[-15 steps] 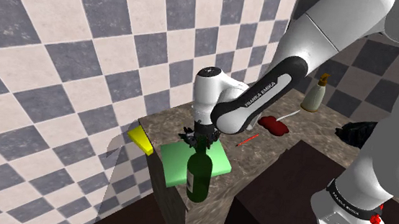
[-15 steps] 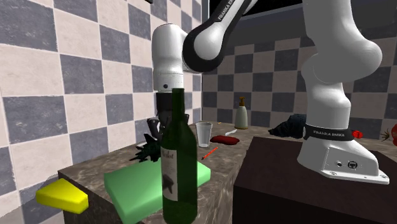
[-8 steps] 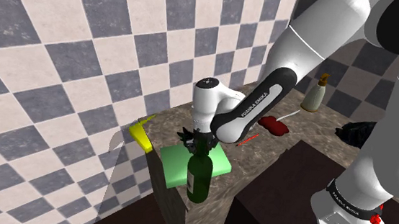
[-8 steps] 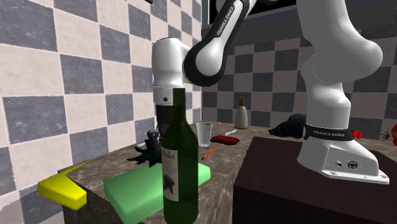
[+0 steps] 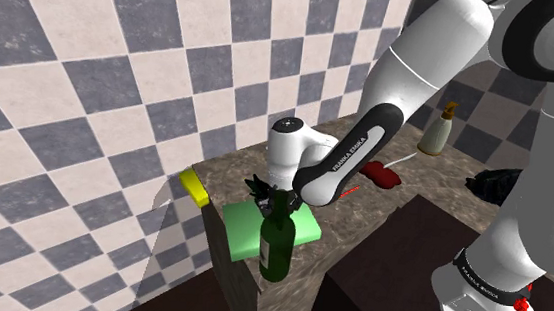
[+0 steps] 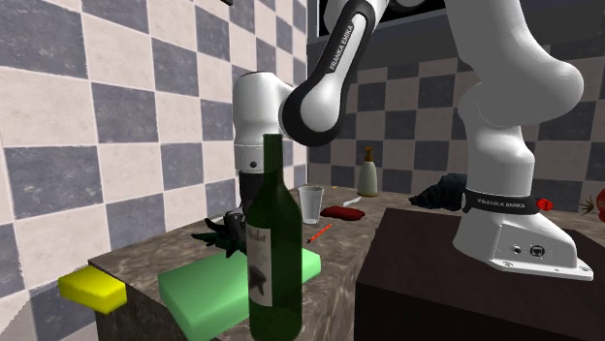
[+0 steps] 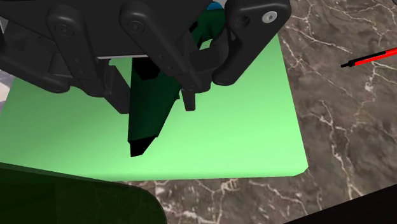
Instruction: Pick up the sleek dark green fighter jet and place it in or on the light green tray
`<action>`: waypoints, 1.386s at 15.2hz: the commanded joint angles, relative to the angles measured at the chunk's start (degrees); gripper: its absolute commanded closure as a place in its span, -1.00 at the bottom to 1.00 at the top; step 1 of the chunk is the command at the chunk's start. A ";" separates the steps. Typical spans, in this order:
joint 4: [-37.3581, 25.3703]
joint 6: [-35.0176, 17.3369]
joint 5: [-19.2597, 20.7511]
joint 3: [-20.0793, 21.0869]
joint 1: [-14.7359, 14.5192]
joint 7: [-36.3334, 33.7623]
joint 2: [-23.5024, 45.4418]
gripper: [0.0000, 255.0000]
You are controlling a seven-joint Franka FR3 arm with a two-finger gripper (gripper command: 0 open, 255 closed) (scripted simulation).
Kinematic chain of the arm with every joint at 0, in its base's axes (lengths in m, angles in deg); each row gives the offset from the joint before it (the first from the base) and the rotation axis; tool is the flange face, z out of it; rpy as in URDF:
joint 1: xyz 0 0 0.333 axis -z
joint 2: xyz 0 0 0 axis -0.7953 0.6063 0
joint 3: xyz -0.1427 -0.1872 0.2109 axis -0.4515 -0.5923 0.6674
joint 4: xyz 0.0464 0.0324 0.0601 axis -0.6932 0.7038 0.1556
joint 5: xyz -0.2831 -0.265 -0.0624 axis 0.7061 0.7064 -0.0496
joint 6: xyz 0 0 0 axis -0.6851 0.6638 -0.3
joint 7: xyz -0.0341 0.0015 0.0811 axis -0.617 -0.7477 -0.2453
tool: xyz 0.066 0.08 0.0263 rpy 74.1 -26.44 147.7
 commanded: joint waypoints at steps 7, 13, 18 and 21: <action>0.00 -0.05 0.02 -0.02 0.00 -0.01 0.02 -1.00; 0.34 6.27 -3.53 2.15 1.45 2.52 -6.85 -1.00; 0.34 6.26 -3.55 2.11 1.41 2.53 -6.85 -1.00; 0.35 6.25 -3.54 2.11 1.41 2.53 -6.85 -1.00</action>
